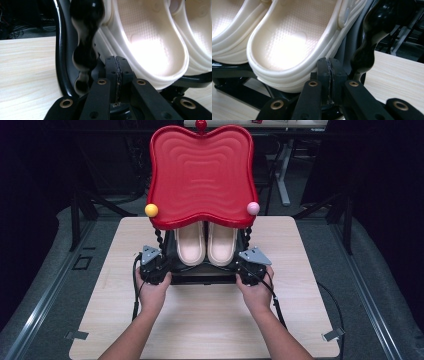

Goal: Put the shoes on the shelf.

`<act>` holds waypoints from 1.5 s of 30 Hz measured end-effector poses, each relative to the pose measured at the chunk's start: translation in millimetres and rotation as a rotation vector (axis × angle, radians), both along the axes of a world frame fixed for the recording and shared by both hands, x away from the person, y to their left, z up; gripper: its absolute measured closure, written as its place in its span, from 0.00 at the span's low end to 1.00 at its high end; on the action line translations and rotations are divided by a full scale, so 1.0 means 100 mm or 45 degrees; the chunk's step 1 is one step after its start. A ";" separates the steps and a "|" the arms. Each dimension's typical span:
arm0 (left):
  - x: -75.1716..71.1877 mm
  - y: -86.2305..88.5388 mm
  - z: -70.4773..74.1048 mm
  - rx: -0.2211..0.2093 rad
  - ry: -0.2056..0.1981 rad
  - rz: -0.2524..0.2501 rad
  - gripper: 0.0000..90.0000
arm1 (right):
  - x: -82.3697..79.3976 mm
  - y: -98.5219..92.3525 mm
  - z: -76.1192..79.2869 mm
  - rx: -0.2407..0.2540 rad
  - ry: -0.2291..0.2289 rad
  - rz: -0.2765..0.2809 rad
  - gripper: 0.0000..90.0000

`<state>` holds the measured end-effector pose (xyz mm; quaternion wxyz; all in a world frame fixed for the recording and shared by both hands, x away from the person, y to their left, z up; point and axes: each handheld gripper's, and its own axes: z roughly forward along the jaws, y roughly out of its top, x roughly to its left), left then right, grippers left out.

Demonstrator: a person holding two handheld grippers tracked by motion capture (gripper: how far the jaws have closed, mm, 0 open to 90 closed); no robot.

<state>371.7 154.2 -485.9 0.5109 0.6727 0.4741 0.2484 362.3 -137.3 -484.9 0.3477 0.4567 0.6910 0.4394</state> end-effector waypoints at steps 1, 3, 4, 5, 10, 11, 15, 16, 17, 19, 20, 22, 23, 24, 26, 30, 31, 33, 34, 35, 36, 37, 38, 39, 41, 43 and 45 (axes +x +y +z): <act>0.01 -0.01 0.01 -0.009 -0.005 0.002 0.99 | 0.01 0.00 0.00 0.013 -0.008 -0.004 0.97; 0.01 -0.03 0.03 -0.006 -0.007 0.002 0.99 | 0.02 0.00 0.00 0.019 -0.013 -0.007 0.97; 0.02 -0.03 0.04 -0.001 -0.007 0.004 0.99 | 0.02 0.00 0.00 0.020 -0.012 -0.008 0.97; 0.02 -0.03 0.04 -0.008 -0.010 0.006 0.99 | 0.03 0.00 0.01 0.024 -0.013 -0.009 0.97; 0.04 -0.03 0.05 -0.018 -0.007 0.013 0.99 | 0.05 0.02 0.01 0.013 -0.023 -0.008 0.98; 0.05 -0.04 0.05 -0.026 -0.010 0.016 1.00 | 0.05 0.03 0.01 0.018 -0.026 -0.010 0.98; 0.06 -0.04 0.06 -0.015 0.000 0.019 1.00 | 0.06 0.05 0.00 0.015 -0.025 -0.008 0.99; 0.06 -0.04 0.07 -0.022 0.001 0.021 1.00 | 0.06 0.05 0.01 0.016 -0.023 -0.005 0.99; 0.07 -0.04 0.07 -0.025 -0.001 0.022 1.00 | 0.06 0.05 0.00 0.026 -0.024 -0.004 0.99; 0.07 -0.05 0.08 -0.020 0.003 0.020 1.00 | 0.07 0.04 0.00 0.043 -0.029 -0.001 0.99; 0.07 -0.05 0.08 -0.008 0.003 0.017 1.00 | 0.07 0.04 0.00 0.045 -0.028 -0.001 0.99; 0.08 -0.05 0.08 -0.013 0.003 0.017 1.00 | 0.07 0.05 0.00 0.047 -0.027 -0.003 1.00; 0.08 -0.05 0.07 -0.023 -0.003 0.018 1.00 | 0.08 0.05 0.00 0.051 -0.027 -0.002 1.00; 0.08 -0.05 0.07 -0.025 0.002 0.014 1.00 | 0.08 0.05 0.00 0.062 -0.035 0.002 1.00; 0.09 -0.05 0.07 -0.025 -0.006 0.017 1.00 | 0.09 0.05 0.01 0.067 -0.035 0.001 1.00; 0.08 -0.05 0.08 -0.023 -0.015 0.018 1.00 | 0.10 0.06 0.01 0.047 -0.039 0.002 1.00; 0.08 -0.06 0.08 -0.014 -0.015 0.021 1.00 | 0.11 0.06 0.01 0.045 -0.033 0.001 1.00; 0.09 -0.05 0.07 -0.011 -0.013 0.019 1.00 | 0.12 0.05 0.00 0.046 -0.030 -0.003 1.00; 0.09 -0.05 0.07 -0.017 -0.012 0.017 1.00 | 0.12 0.05 0.00 0.046 -0.029 -0.003 1.00; 0.09 -0.04 0.07 -0.015 -0.010 0.014 1.00 | 0.12 0.05 0.00 0.048 -0.029 -0.002 1.00; 0.09 -0.04 0.07 -0.012 -0.013 0.014 1.00 | 0.12 0.05 0.00 0.046 -0.030 -0.001 1.00; 0.09 -0.05 0.07 -0.013 -0.014 0.017 1.00 | 0.12 0.05 0.00 0.047 -0.030 -0.001 1.00; 0.09 -0.05 0.07 -0.014 -0.015 0.017 1.00 | 0.12 0.05 -0.01 0.048 -0.032 -0.003 1.00; 0.09 -0.05 0.07 -0.014 -0.015 0.017 1.00 | 0.12 0.05 -0.01 0.048 -0.031 -0.002 1.00; 0.09 -0.05 0.07 -0.013 -0.009 0.015 1.00 | 0.12 0.04 -0.01 0.046 -0.031 -0.003 1.00; 0.09 -0.04 0.07 -0.012 -0.009 0.013 1.00 | 0.12 0.04 -0.01 0.048 -0.032 0.000 1.00; 0.09 -0.04 0.07 -0.009 -0.010 0.013 1.00 | 0.12 0.04 -0.01 0.050 -0.032 0.002 0.99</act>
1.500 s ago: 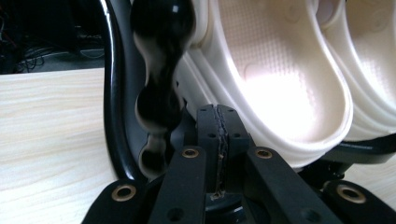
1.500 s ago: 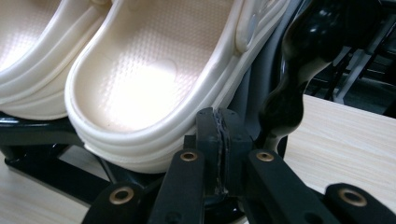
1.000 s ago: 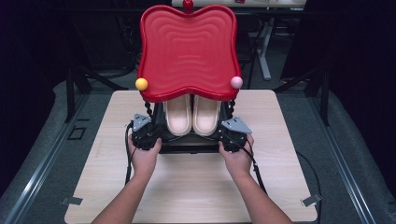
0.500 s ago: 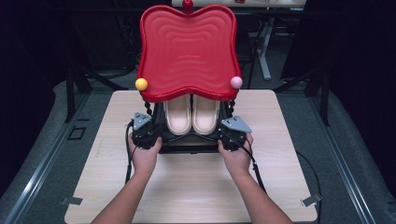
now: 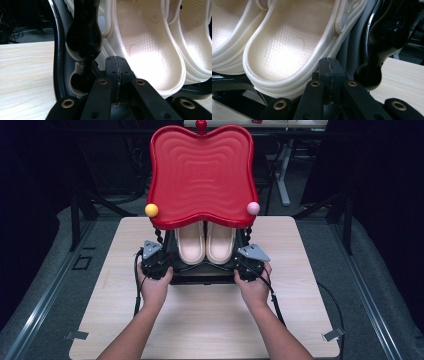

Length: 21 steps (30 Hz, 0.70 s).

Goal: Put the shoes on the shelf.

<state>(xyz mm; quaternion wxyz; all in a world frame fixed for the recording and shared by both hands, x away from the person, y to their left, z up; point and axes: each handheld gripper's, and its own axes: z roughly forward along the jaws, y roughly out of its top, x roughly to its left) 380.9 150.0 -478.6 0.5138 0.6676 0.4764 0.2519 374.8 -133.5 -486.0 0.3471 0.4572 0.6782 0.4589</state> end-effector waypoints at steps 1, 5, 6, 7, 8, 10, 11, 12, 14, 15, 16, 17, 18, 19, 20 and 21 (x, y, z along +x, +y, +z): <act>0.00 0.00 0.00 0.002 0.000 -0.001 1.00 | 0.00 0.00 0.00 -0.002 -0.002 0.003 0.99; -0.01 0.01 0.00 0.008 -0.003 -0.007 0.99 | 0.00 -0.02 0.00 0.002 0.003 0.003 0.97; -0.01 0.01 0.00 0.009 -0.001 -0.009 0.99 | 0.00 -0.02 0.00 0.002 0.006 0.005 0.97; -0.01 0.01 0.00 0.009 -0.003 -0.010 0.99 | -0.01 -0.03 -0.01 0.000 0.007 0.009 0.96; -0.01 0.02 0.00 0.007 -0.003 -0.011 0.98 | -0.01 -0.03 -0.01 0.000 0.010 0.012 0.96; -0.01 0.01 0.00 0.010 -0.006 -0.009 0.98 | -0.02 -0.03 -0.01 -0.012 0.014 0.015 0.96; -0.01 0.01 0.00 0.010 -0.012 -0.010 0.98 | -0.03 -0.03 -0.01 -0.012 0.012 0.014 0.96; -0.02 0.01 0.00 0.012 -0.007 -0.012 0.98 | -0.04 -0.03 -0.01 -0.014 0.009 0.015 0.96; -0.02 0.01 0.01 0.008 -0.010 -0.010 0.97 | -0.05 -0.03 0.00 -0.020 0.001 0.017 0.96; -0.03 0.01 0.01 0.010 -0.014 -0.010 0.97 | -0.06 -0.03 0.01 -0.021 -0.005 0.018 0.96; -0.03 0.01 0.01 0.010 -0.015 -0.010 0.97 | -0.08 -0.03 0.02 -0.016 -0.009 0.021 0.96; -0.04 0.02 0.01 0.010 -0.010 -0.015 0.97 | -0.09 -0.03 0.03 -0.018 -0.008 0.023 0.95; -0.05 0.02 0.02 0.016 -0.011 -0.018 0.96 | -0.10 -0.04 0.04 -0.022 -0.008 0.026 0.95; -0.06 0.03 0.02 0.019 -0.006 -0.019 0.96 | -0.11 -0.05 0.05 -0.024 -0.007 0.031 0.95; -0.07 0.03 0.02 0.016 -0.012 -0.017 0.96 | -0.12 -0.05 0.06 -0.026 -0.011 0.030 0.94; -0.08 0.04 0.03 0.020 -0.010 -0.020 0.96 | -0.14 -0.06 0.08 -0.040 0.000 0.037 0.93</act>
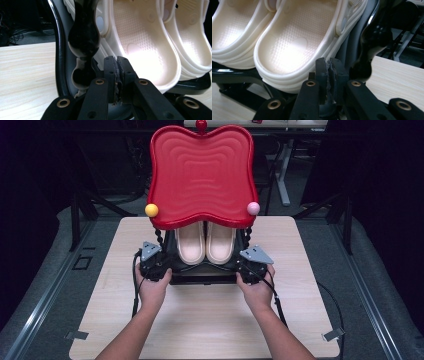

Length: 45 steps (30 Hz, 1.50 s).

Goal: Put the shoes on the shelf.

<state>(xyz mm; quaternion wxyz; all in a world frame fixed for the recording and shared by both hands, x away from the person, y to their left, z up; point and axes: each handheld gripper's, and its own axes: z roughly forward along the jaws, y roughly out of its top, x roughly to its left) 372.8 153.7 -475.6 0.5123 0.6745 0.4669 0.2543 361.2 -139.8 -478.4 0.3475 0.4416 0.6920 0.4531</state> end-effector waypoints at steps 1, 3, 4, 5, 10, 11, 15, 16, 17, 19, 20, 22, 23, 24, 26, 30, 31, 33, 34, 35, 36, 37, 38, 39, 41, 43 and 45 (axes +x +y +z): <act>-0.02 0.01 0.01 -0.001 0.001 -0.003 0.95 | -0.01 0.00 0.00 -0.005 -0.003 -0.004 0.92; -0.06 0.01 0.03 -0.002 -0.007 -0.010 0.94 | -0.05 0.00 0.02 -0.015 -0.006 0.003 0.90; -0.09 0.01 0.03 -0.001 -0.017 -0.015 0.94 | -0.07 -0.01 0.03 -0.016 -0.012 0.013 0.90; -0.12 0.02 0.05 0.001 -0.019 -0.024 0.93 | -0.09 -0.01 0.05 -0.021 -0.009 0.025 0.89; -0.23 0.07 0.09 -0.002 -0.031 -0.072 0.90 | -0.20 -0.06 0.11 -0.016 -0.004 0.054 0.85; -0.25 0.08 0.10 -0.005 -0.024 -0.081 0.89 | -0.22 -0.07 0.13 -0.026 0.003 0.063 0.85; -0.34 0.13 0.14 0.001 -0.016 -0.100 0.85 | -0.31 -0.11 0.18 -0.039 0.008 0.096 0.81; -0.36 0.14 0.14 0.010 -0.017 -0.099 0.83 | -0.33 -0.12 0.20 -0.046 0.006 0.101 0.80; -0.37 0.15 0.15 0.013 -0.023 -0.096 0.81 | -0.35 -0.13 0.22 -0.040 0.006 0.114 0.79; -0.41 0.20 0.16 0.027 -0.020 -0.097 0.79 | -0.40 -0.15 0.24 -0.063 0.004 0.123 0.76; -0.42 0.22 0.16 0.027 -0.018 -0.094 0.78 | -0.43 -0.17 0.25 -0.081 0.010 0.123 0.75; -0.44 0.27 0.15 0.035 -0.012 -0.083 0.76 | -0.46 -0.21 0.25 -0.084 0.005 0.128 0.73; -0.46 0.31 0.15 0.039 -0.007 -0.084 0.75 | -0.49 -0.24 0.25 -0.084 0.004 0.129 0.72; -0.47 0.33 0.14 0.041 -0.009 -0.078 0.73 | -0.51 -0.27 0.24 -0.087 0.005 0.128 0.71; -0.50 0.38 0.11 0.043 -0.002 -0.066 0.71 | -0.55 -0.34 0.24 -0.076 0.010 0.122 0.68; -0.57 0.48 0.06 0.059 -0.001 -0.042 0.66 | -0.64 -0.46 0.21 -0.059 0.010 0.121 0.62; -0.59 0.49 0.05 0.060 0.000 -0.042 0.66 | -0.67 -0.51 0.20 -0.059 0.009 0.119 0.60; -0.62 0.52 0.03 0.059 0.001 -0.045 0.64 | -0.70 -0.55 0.18 -0.053 0.008 0.111 0.58; -0.64 0.54 0.02 0.073 0.001 -0.050 0.63 | -0.72 -0.57 0.17 -0.067 0.021 0.107 0.58; -0.65 0.55 0.00 0.076 -0.008 -0.046 0.62 | -0.74 -0.59 0.15 -0.055 0.024 0.109 0.57; -0.68 0.58 -0.02 0.089 -0.013 -0.044 0.61 | -0.76 -0.62 0.14 -0.061 0.024 0.111 0.56; -0.69 0.60 -0.03 0.090 -0.015 -0.039 0.59 | -0.78 -0.65 0.12 -0.076 0.034 0.106 0.56; -0.72 0.62 -0.05 0.089 -0.015 -0.036 0.58 | -0.81 -0.67 0.09 -0.079 0.033 0.100 0.55; -0.73 0.64 -0.06 0.093 -0.010 -0.035 0.58 | -0.83 -0.70 0.07 -0.073 0.037 0.100 0.55; -0.76 0.67 -0.09 0.093 -0.008 -0.030 0.57 | -0.86 -0.74 0.03 -0.063 0.041 0.098 0.53; -0.80 0.70 -0.12 0.103 -0.003 -0.027 0.56 | -0.88 -0.78 0.00 -0.071 0.049 0.095 0.52; -0.84 0.74 -0.16 0.122 0.011 -0.026 0.55 | -0.91 -0.81 -0.04 -0.081 0.046 0.089 0.52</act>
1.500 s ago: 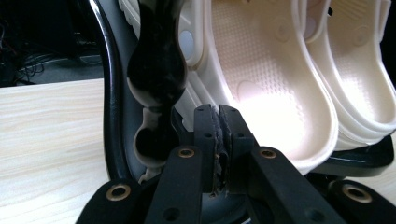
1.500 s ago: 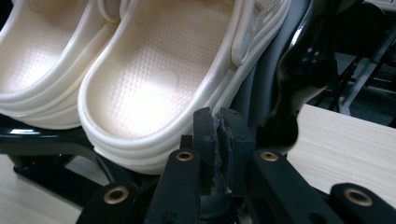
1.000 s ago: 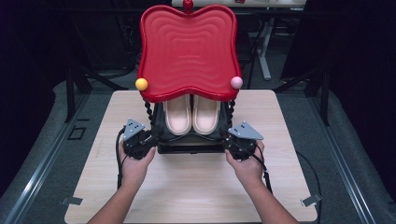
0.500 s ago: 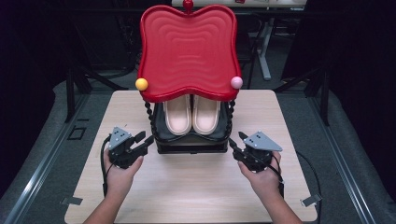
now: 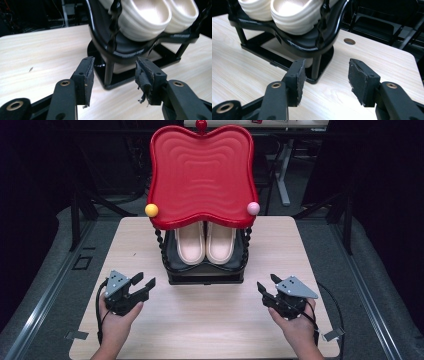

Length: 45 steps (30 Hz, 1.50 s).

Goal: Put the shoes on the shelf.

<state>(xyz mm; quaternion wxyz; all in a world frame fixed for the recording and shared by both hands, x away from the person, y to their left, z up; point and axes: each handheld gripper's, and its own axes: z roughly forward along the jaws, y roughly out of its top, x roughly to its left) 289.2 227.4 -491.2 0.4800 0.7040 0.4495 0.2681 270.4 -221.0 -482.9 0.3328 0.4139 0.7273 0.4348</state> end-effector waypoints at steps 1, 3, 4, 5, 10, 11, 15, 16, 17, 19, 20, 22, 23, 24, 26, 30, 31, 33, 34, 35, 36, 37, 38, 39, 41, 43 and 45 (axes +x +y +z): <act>-0.02 0.02 -0.02 0.002 0.003 0.002 0.54 | -0.01 -0.01 -0.02 0.002 -0.004 0.001 0.52; -0.05 0.05 -0.06 0.011 0.010 0.010 0.54 | -0.04 -0.05 -0.06 -0.008 0.004 -0.004 0.52; -0.06 0.07 -0.08 0.010 0.016 0.012 0.54 | -0.04 -0.05 -0.09 -0.007 0.003 -0.003 0.52; -0.06 0.08 -0.09 0.011 0.020 0.014 0.54 | -0.05 -0.06 -0.11 -0.020 0.011 -0.003 0.52; -0.09 0.15 -0.20 0.023 0.022 0.024 0.53 | -0.07 -0.08 -0.24 -0.038 0.009 0.004 0.50; -0.09 0.16 -0.22 0.021 0.025 0.030 0.53 | -0.07 -0.08 -0.26 -0.053 0.005 0.007 0.50; -0.07 0.19 -0.31 0.021 0.056 0.046 0.53 | -0.08 -0.05 -0.36 -0.077 0.010 0.016 0.50; -0.06 0.20 -0.32 0.023 0.060 0.046 0.53 | -0.07 -0.05 -0.40 -0.086 0.016 0.021 0.50; -0.06 0.21 -0.33 0.022 0.064 0.048 0.53 | -0.07 -0.04 -0.43 -0.089 0.021 0.028 0.50; -0.05 0.22 -0.36 0.021 0.073 0.055 0.53 | -0.06 -0.04 -0.46 -0.098 0.030 0.036 0.50; -0.05 0.23 -0.37 0.015 0.078 0.056 0.53 | -0.06 -0.04 -0.49 -0.102 0.033 0.037 0.50; -0.04 0.23 -0.39 0.023 0.084 0.056 0.53 | -0.04 -0.06 -0.52 -0.095 0.039 0.033 0.50; -0.04 0.23 -0.40 0.022 0.087 0.057 0.53 | -0.04 -0.07 -0.53 -0.092 0.047 0.028 0.50; -0.04 0.23 -0.41 0.021 0.086 0.058 0.53 | -0.04 -0.07 -0.55 -0.084 0.051 0.026 0.50; -0.03 0.23 -0.43 0.026 0.091 0.057 0.53 | -0.03 -0.09 -0.58 -0.081 0.067 0.023 0.50; -0.03 0.23 -0.44 0.027 0.094 0.061 0.52 | 0.01 -0.13 -0.63 -0.098 0.090 0.017 0.50; -0.03 0.22 -0.45 0.027 0.093 0.059 0.52 | 0.02 -0.15 -0.64 -0.095 0.104 0.015 0.50; -0.03 0.22 -0.46 0.040 0.096 0.049 0.52 | 0.04 -0.18 -0.67 -0.084 0.114 0.005 0.50; -0.02 0.22 -0.47 0.045 0.100 0.047 0.51 | 0.04 -0.20 -0.68 -0.072 0.127 -0.002 0.49; -0.02 0.22 -0.49 0.049 0.101 0.040 0.51 | 0.05 -0.21 -0.69 -0.063 0.135 -0.007 0.49; -0.01 0.22 -0.50 0.048 0.104 0.041 0.51 | 0.05 -0.22 -0.70 -0.054 0.147 -0.014 0.49; 0.00 0.22 -0.51 0.049 0.108 0.044 0.51 | 0.06 -0.23 -0.71 -0.034 0.150 -0.021 0.49; 0.00 0.22 -0.51 0.049 0.111 0.046 0.51 | 0.07 -0.25 -0.72 -0.019 0.166 -0.026 0.49; 0.01 0.22 -0.52 0.049 0.112 0.046 0.50 | 0.08 -0.26 -0.73 -0.012 0.172 -0.027 0.49; 0.02 0.22 -0.53 0.046 0.123 0.046 0.50 | 0.09 -0.28 -0.75 0.012 0.186 -0.036 0.48; 0.02 0.21 -0.54 0.045 0.128 0.041 0.49 | 0.11 -0.29 -0.77 0.024 0.197 -0.041 0.48; 0.02 0.20 -0.55 0.049 0.129 0.040 0.49 | 0.12 -0.30 -0.79 0.030 0.211 -0.052 0.48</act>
